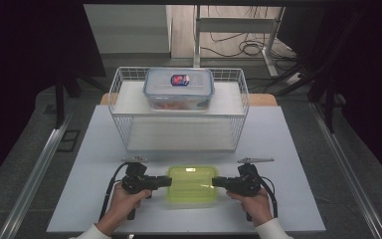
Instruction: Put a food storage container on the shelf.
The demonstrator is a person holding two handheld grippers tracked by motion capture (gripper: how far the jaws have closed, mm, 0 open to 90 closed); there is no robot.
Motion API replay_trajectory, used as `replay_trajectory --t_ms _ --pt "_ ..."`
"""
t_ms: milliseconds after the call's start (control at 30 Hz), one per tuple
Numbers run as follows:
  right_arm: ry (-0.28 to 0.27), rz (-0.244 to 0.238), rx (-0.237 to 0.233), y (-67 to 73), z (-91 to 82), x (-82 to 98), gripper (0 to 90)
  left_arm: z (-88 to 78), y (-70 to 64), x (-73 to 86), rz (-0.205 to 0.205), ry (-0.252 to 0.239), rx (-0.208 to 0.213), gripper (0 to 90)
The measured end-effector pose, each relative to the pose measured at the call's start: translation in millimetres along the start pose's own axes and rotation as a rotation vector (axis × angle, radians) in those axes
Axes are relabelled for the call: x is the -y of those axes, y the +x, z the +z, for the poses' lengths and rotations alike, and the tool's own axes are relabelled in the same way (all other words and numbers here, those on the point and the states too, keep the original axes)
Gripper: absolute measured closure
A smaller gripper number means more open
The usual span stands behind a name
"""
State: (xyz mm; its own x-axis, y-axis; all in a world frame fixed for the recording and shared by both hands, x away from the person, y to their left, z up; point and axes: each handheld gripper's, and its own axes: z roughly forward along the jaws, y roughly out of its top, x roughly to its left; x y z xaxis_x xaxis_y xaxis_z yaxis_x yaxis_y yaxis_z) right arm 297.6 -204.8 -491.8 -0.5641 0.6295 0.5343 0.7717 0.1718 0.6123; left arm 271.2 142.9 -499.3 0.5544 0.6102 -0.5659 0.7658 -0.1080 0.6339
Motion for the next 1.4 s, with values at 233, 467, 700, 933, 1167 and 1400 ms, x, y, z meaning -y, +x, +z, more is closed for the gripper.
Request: replay_trajectory --t_ms 233,467,700,933,1167,1400 --pt "-0.024 -0.045 0.003 6.0 -4.8 -2.8 79.1 -4.9 -6.0 -1.9 0.043 -0.016 -0.012 78.3" --pt "-0.035 -0.084 0.013 12.2 -9.0 -5.2 79.0 -9.0 -8.4 -4.1 0.068 -0.025 -0.010 78.5" --pt "-0.048 -0.128 0.020 18.4 -13.4 -7.9 78.9 -13.6 -12.0 -6.7 0.087 -0.034 -0.014 78.8" --pt "-0.070 -0.169 0.025 26.2 -17.9 -12.7 78.8 -20.1 -14.9 -10.6 0.098 -0.052 -0.013 79.0" --pt "-0.080 -0.186 0.029 29.9 -20.3 -17.0 78.9 -23.9 -18.8 -16.9 0.117 -0.067 -0.023 79.1" --pt "-0.114 -0.216 0.026 37.5 -31.1 -28.4 78.6 -30.9 -23.5 -29.1 0.140 -0.088 -0.017 79.2"
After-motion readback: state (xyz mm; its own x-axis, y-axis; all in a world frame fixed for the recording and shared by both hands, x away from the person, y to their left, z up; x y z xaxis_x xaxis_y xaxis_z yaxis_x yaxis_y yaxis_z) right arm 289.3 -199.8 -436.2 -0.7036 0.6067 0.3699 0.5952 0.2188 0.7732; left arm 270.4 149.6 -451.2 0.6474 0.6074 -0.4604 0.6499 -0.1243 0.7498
